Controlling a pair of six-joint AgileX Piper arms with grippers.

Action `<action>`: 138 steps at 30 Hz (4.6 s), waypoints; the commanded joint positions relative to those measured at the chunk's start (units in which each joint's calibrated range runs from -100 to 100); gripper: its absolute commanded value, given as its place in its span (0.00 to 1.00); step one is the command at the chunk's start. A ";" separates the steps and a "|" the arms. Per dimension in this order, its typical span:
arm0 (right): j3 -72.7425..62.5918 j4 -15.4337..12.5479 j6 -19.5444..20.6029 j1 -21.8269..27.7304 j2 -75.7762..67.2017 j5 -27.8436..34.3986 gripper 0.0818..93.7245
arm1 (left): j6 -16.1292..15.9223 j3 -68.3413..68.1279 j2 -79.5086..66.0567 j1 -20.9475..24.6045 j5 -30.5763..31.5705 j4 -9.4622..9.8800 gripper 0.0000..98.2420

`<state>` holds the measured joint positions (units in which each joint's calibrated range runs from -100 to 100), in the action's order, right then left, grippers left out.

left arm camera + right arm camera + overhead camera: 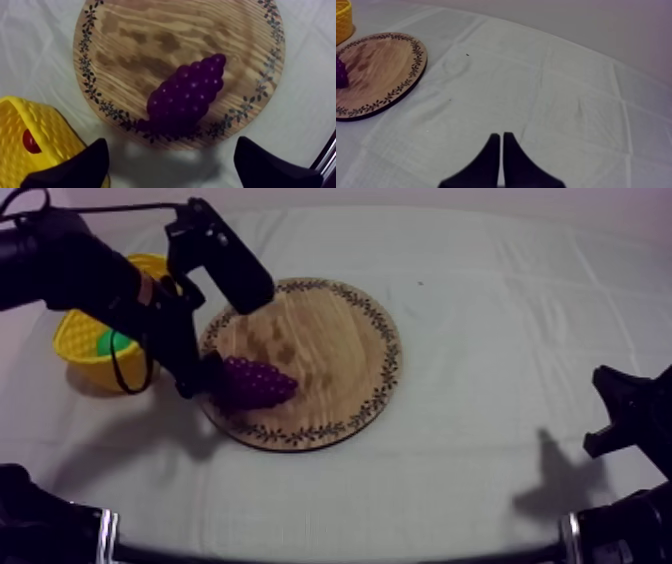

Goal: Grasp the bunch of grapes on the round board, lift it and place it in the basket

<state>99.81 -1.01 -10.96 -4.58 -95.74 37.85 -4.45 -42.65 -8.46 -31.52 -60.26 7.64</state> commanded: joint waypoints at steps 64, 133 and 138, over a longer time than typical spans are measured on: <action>-0.03 0.01 0.00 -0.02 -0.01 -0.03 0.00 | -0.10 2.65 -4.03 10.20 -3.77 1.67 0.45; -0.03 0.01 0.01 -0.02 -0.01 -0.03 0.00 | 2.83 -18.40 -47.24 31.29 26.93 -4.76 0.00; -0.03 0.01 0.02 -0.02 -0.01 -0.03 0.00 | 10.65 -35.14 -62.36 30.61 33.37 0.26 0.00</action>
<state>99.81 -1.01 -10.96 -4.58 -95.74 37.85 -0.81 -65.48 -59.17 -0.75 -28.96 6.33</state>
